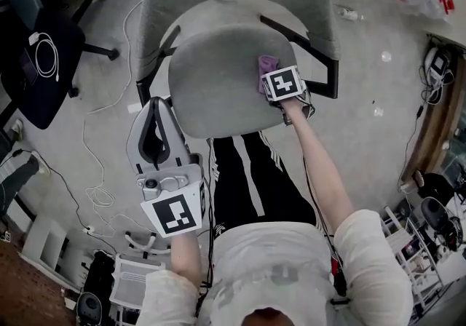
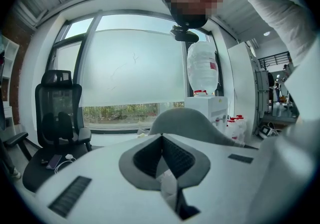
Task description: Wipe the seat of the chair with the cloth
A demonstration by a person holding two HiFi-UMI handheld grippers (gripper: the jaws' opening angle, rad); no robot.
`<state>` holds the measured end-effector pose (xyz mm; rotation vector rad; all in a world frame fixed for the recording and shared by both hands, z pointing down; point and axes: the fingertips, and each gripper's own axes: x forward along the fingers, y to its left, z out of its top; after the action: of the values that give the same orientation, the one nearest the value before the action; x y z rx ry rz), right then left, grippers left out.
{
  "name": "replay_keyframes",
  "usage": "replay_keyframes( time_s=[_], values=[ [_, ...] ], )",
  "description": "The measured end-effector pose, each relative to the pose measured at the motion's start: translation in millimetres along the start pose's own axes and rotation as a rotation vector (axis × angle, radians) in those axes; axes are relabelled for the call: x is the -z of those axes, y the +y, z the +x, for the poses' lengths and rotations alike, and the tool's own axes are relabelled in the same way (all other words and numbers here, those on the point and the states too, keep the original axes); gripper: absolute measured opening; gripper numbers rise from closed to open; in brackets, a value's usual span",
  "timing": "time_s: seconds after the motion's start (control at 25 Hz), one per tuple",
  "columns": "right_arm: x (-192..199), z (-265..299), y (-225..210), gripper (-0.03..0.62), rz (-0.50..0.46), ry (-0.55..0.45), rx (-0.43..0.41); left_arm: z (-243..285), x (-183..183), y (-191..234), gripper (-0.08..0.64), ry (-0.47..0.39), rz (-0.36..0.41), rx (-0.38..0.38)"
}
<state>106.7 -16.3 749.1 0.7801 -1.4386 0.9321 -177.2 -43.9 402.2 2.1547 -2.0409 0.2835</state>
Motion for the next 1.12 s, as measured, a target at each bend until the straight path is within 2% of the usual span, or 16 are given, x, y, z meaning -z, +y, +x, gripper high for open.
replay_keyframes(
  time_s=[0.48,0.84,1.04,1.12],
  values=[
    [5.3,-7.1,-44.4,0.091,0.023,-0.006,0.154,-1.8,-4.6,-11.2,0.012,-0.005,0.017,0.012],
    [13.5,-11.0,-59.4,0.091,0.068,-0.017,0.223,-6.0,-1.3,-12.5,0.012,0.005,0.021,0.013],
    [10.7,-27.1,-52.3,0.091,0.103,-0.064,0.205,-9.2,3.3,-9.4,0.012,0.013,0.012,-0.002],
    [14.0,-43.5,-36.4,0.091,0.074,-0.081,0.172,-11.3,3.3,-3.8,0.012,0.001,0.005,-0.014]
  ],
)
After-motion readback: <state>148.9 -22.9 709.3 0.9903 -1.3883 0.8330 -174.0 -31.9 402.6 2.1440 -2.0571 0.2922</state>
